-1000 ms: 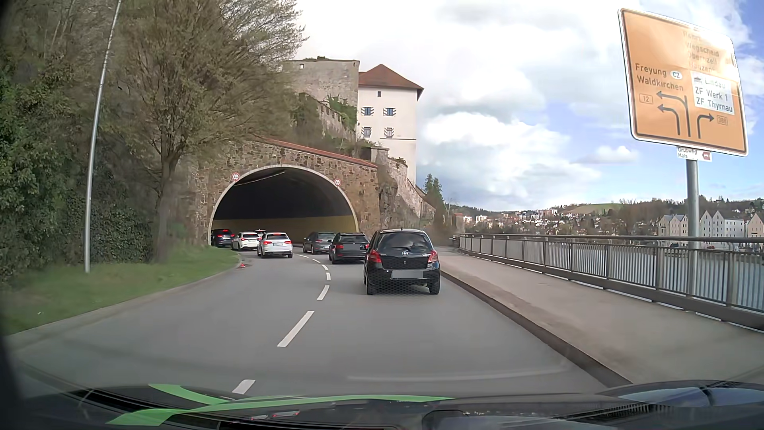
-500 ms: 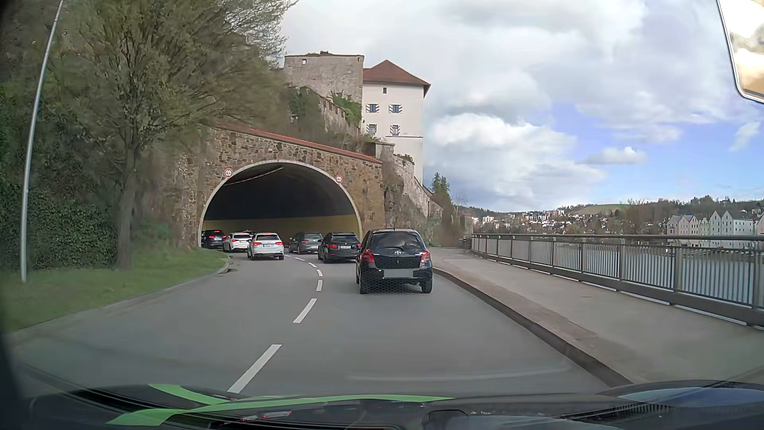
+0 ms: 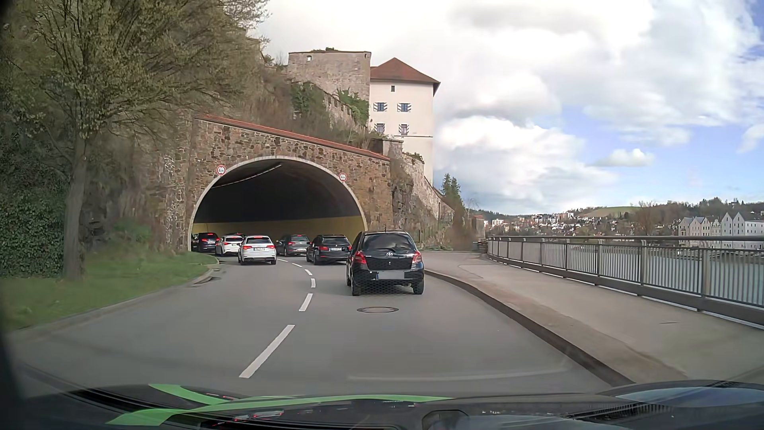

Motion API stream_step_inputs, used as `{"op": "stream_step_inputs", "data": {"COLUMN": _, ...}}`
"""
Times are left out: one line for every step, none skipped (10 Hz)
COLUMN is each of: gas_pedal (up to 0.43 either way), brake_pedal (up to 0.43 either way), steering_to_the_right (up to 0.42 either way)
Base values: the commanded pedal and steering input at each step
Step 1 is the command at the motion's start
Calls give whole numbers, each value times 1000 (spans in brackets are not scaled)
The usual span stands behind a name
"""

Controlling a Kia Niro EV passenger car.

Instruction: Follow the waypoints while adhering to traffic rules and regulations

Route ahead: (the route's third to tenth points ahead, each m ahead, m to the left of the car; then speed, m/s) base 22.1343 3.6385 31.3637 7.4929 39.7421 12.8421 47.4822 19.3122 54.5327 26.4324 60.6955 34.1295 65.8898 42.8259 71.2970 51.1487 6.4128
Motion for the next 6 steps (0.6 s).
{"op": "stream_step_inputs", "data": {"gas_pedal": 110, "brake_pedal": 0, "steering_to_the_right": -39}}
{"op": "stream_step_inputs", "data": {"gas_pedal": 110, "brake_pedal": 0, "steering_to_the_right": -41}}
{"op": "stream_step_inputs", "data": {"gas_pedal": 98, "brake_pedal": 0, "steering_to_the_right": -42}}
{"op": "stream_step_inputs", "data": {"gas_pedal": 98, "brake_pedal": 0, "steering_to_the_right": -44}}
{"op": "stream_step_inputs", "data": {"gas_pedal": 98, "brake_pedal": 0, "steering_to_the_right": -46}}
{"op": "stream_step_inputs", "data": {"gas_pedal": 67, "brake_pedal": 0, "steering_to_the_right": -46}}
